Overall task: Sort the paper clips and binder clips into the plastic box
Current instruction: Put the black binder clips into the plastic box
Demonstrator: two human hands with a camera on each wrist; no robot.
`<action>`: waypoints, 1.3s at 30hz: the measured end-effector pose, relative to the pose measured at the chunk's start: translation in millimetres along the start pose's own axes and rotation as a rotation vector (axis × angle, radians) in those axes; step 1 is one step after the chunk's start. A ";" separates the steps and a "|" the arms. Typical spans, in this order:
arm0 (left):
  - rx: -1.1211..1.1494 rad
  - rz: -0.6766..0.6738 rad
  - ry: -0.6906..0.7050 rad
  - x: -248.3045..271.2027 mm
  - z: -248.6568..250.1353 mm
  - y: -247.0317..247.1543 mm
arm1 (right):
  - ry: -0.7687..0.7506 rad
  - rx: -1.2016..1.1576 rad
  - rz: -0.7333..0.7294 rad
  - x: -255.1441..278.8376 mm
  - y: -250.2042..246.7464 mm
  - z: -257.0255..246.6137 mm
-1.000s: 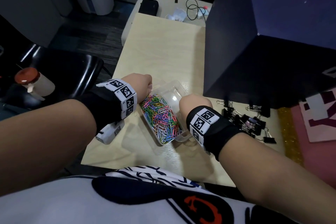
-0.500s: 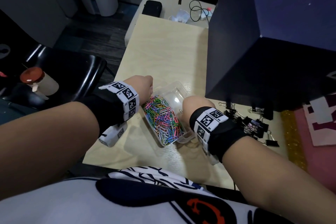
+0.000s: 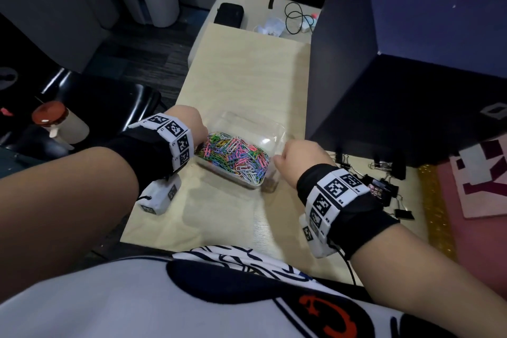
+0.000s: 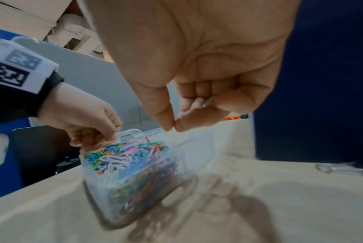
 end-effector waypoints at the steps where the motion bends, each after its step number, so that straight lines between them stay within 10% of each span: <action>1: -0.024 -0.054 0.002 1.9 2.7 1.3 | 0.023 0.023 -0.060 0.3 6.1 4.3; 8: 0.002 -0.395 0.020 25.0 6.9 24.5 | 0.106 -0.001 -0.206 2.2 28.3 26.8; 16: -0.078 0.180 0.233 2.8 53.5 -15.8 | 0.056 -0.141 -0.101 -3.0 18.3 46.7; 28: -0.241 0.115 0.252 -21.3 73.8 1.5 | 0.541 -0.102 -0.075 27.1 22.6 141.9; 39: 0.121 0.125 -0.095 -18.2 17.4 9.9 | 0.372 -0.043 -0.170 21.7 54.6 120.7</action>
Point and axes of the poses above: each hand's wrist, its own x-axis away from the middle knuckle, its own y-axis out of the palm, z = x × y, the point moved 6 cm from there along -x, towards the middle knuckle, and after that the axes turned 1 degree about z, right-handed, at the moved point
